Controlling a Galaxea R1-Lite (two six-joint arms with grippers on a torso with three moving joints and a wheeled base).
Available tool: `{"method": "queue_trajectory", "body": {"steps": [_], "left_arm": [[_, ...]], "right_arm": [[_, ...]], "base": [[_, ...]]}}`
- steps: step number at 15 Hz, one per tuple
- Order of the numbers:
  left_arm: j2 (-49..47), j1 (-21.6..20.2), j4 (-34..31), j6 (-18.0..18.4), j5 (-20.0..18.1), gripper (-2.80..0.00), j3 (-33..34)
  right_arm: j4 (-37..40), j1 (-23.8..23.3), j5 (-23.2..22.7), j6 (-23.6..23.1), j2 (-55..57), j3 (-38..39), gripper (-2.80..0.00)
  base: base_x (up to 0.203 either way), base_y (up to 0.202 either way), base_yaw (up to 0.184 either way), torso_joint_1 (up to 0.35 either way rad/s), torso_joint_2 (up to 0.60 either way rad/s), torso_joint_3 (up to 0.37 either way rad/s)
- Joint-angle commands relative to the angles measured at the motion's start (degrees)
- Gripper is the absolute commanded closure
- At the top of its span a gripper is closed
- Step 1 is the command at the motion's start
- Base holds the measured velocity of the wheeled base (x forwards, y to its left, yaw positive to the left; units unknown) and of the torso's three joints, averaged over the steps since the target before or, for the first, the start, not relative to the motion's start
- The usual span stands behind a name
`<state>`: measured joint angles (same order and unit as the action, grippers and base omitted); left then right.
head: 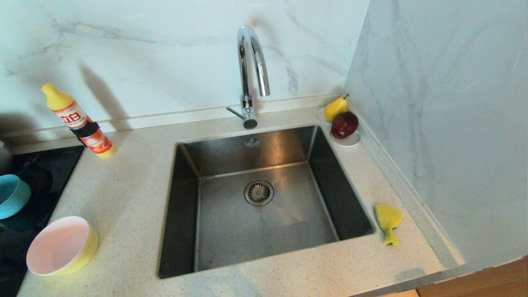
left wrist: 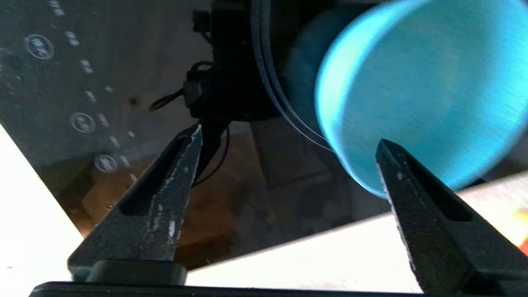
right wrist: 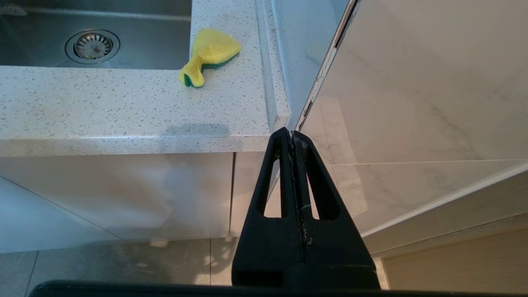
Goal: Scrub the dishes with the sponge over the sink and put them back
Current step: Place the bowl on the bowl
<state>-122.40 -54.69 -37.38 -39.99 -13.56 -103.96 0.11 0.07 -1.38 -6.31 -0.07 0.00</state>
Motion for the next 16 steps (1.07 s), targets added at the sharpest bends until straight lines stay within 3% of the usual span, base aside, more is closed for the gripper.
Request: {"method": "queue_trajectory", "body": {"steps": [1, 16], "left_arm": [[-2.1, -0.6, -0.2, -0.1, -0.1, -2.80, -0.3], [-6.9, -1.0, -0.2, 0.2, 0.0, -2.80, -1.2]], "right_arm": [[0.0, 0.0, 0.0, 0.0, 0.0, 0.0, 0.00], [0.0, 0.0, 0.0, -0.1, -0.1, 0.0, 0.00]], "base": [[0.000, 0.000, 0.000, 0.000, 0.00, 0.000], [0.000, 0.000, 0.000, 0.000, 0.00, 0.000]]}}
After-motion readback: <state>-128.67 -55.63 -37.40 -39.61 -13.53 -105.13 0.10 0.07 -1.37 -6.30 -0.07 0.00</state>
